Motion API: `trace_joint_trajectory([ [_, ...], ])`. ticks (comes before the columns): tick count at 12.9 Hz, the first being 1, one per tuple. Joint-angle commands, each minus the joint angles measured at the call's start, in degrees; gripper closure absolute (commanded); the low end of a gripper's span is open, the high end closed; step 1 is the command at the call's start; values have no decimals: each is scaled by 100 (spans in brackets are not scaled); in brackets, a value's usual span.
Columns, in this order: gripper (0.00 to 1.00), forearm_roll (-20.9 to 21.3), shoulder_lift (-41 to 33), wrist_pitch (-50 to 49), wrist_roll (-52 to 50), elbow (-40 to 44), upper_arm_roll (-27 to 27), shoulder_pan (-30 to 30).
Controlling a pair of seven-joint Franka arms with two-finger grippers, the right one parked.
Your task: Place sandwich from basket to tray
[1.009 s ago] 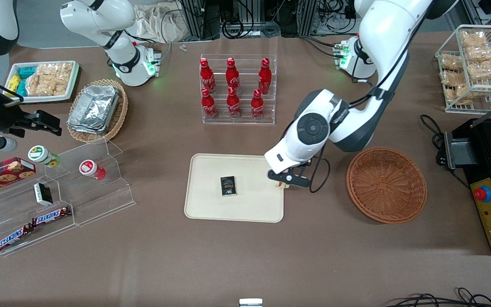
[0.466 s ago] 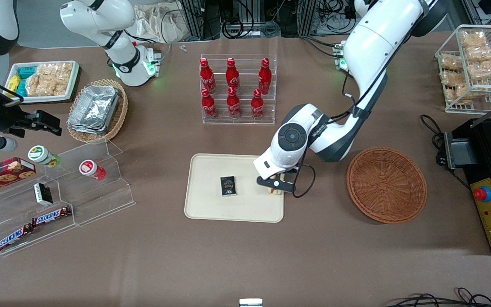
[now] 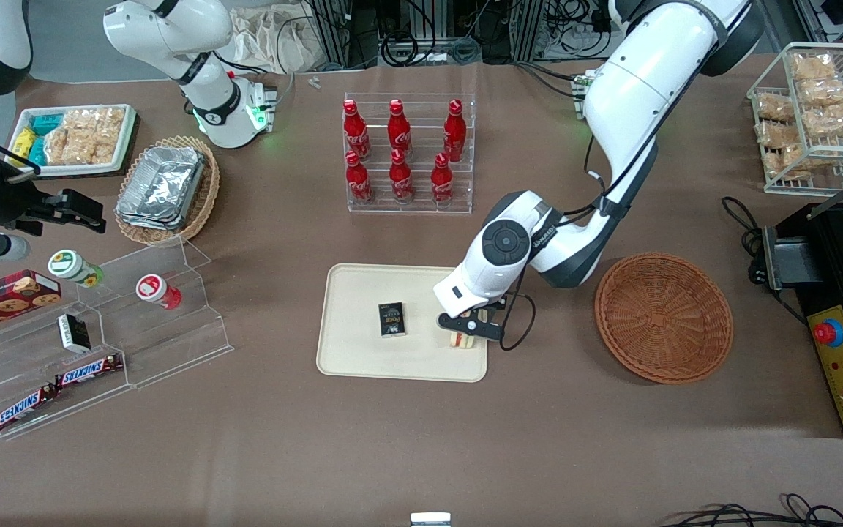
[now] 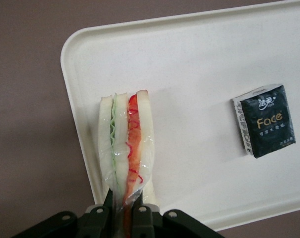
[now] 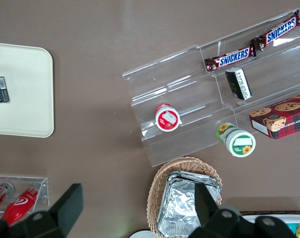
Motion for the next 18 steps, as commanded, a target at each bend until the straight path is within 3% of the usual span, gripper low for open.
trace_joint_trajectory([
  [1, 92, 267, 166, 2, -129, 230, 59, -80],
  [2, 62, 338, 201, 2, -146, 221, 59, -80],
  [3, 1, 347, 193, -24, -216, 221, 67, -80],
  [7, 0, 330, -174, -987, -472, 247, 59, -1],
  [11, 0, 215, -1132, -2842, 45, 230, 59, 218],
  [13, 0, 189, -1484, -3301, 318, 230, 50, 463],
  [18, 0, -609, -2512, -4452, 2074, 212, 50, 1482],
])
